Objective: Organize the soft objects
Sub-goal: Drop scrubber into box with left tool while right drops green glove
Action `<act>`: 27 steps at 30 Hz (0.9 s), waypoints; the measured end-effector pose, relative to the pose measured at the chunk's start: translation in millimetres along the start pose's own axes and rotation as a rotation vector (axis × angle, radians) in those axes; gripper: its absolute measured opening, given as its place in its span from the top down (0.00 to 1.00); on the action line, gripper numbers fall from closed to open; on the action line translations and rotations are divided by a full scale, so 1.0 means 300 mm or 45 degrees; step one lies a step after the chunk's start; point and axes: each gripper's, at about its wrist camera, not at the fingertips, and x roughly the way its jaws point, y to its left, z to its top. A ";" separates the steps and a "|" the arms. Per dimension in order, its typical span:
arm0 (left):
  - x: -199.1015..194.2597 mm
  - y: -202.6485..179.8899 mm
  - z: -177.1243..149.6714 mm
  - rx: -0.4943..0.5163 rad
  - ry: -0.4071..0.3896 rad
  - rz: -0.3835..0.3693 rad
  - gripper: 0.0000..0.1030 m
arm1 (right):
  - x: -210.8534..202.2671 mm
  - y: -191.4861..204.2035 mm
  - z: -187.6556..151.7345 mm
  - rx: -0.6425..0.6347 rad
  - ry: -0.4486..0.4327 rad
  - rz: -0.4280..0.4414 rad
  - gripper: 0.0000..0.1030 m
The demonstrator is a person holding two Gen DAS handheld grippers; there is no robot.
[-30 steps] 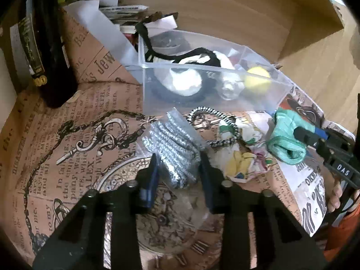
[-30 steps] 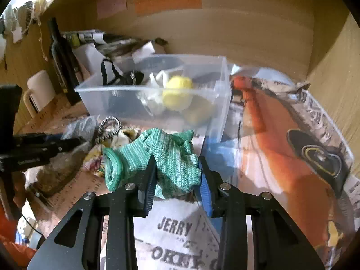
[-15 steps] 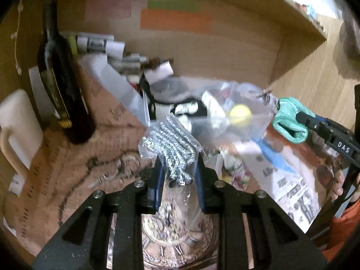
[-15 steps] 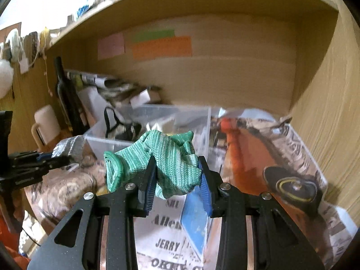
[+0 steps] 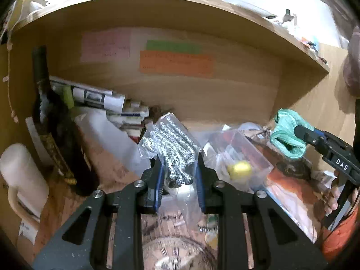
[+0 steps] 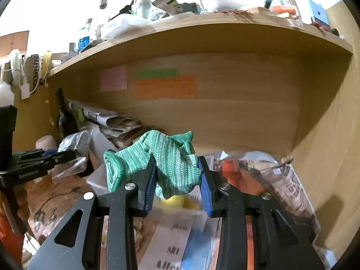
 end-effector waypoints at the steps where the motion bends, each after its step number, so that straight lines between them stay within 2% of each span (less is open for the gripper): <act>1: 0.010 -0.001 0.010 0.003 -0.004 0.004 0.76 | 0.014 0.000 0.005 -0.004 0.001 -0.002 0.70; 9: 0.140 -0.014 0.047 0.034 0.035 0.016 0.76 | 0.154 -0.009 0.017 0.000 0.069 -0.008 0.69; 21: 0.357 -0.003 0.007 0.033 0.198 0.014 0.76 | 0.386 -0.012 -0.073 0.004 0.295 -0.039 0.69; 27: 0.436 0.011 -0.028 0.009 0.285 0.026 0.76 | 0.443 -0.031 -0.113 0.005 0.376 -0.057 0.69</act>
